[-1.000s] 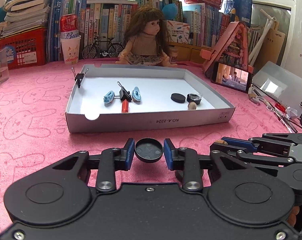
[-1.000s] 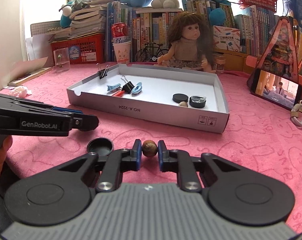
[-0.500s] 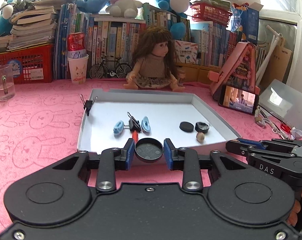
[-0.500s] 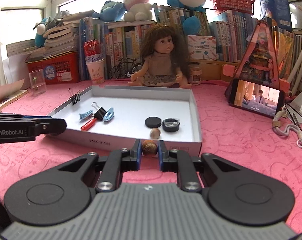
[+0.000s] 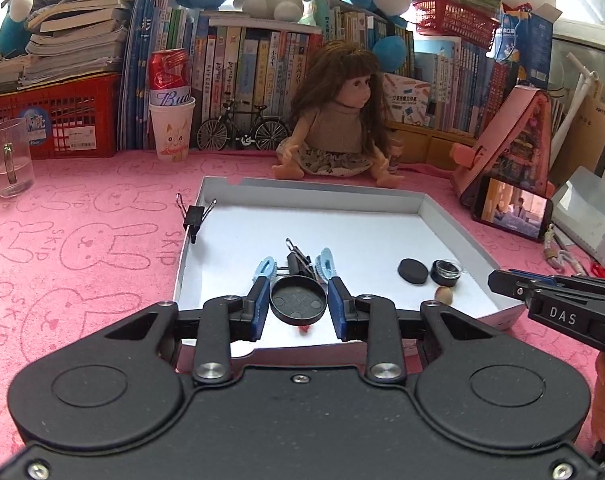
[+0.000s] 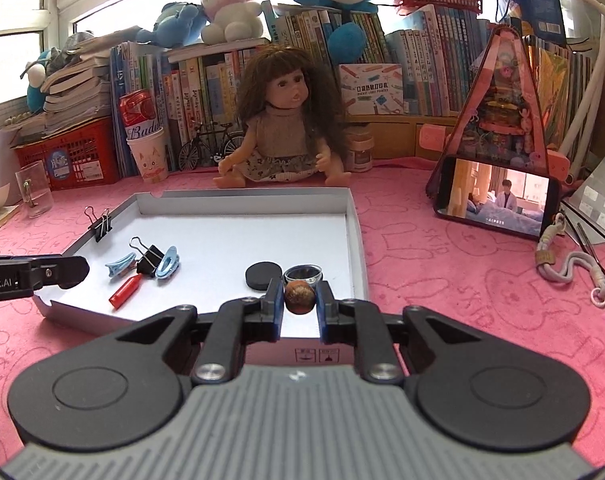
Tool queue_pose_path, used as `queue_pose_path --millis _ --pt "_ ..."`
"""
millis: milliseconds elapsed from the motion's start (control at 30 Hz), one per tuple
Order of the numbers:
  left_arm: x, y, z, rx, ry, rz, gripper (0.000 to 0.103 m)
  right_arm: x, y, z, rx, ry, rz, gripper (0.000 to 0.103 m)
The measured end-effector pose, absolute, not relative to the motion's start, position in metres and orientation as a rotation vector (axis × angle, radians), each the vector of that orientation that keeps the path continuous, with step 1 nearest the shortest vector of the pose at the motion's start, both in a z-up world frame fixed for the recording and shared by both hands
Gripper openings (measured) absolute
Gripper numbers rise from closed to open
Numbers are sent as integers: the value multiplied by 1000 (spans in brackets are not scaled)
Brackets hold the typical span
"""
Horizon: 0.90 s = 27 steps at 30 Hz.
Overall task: Organize rigid objects
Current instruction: 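Carry the black lid with the left gripper while the right carries the brown nut into the tray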
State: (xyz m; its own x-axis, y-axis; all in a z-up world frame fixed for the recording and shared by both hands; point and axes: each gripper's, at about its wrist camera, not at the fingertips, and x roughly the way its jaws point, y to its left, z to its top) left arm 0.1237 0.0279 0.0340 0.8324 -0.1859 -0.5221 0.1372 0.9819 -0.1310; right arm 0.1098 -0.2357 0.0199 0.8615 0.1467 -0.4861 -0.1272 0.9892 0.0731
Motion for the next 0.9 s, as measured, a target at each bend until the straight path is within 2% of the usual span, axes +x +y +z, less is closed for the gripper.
queue_pose_path --millis 900 --pt "166 26 6 -89 616 -123 30 148 -227 -1 48 595 112 22"
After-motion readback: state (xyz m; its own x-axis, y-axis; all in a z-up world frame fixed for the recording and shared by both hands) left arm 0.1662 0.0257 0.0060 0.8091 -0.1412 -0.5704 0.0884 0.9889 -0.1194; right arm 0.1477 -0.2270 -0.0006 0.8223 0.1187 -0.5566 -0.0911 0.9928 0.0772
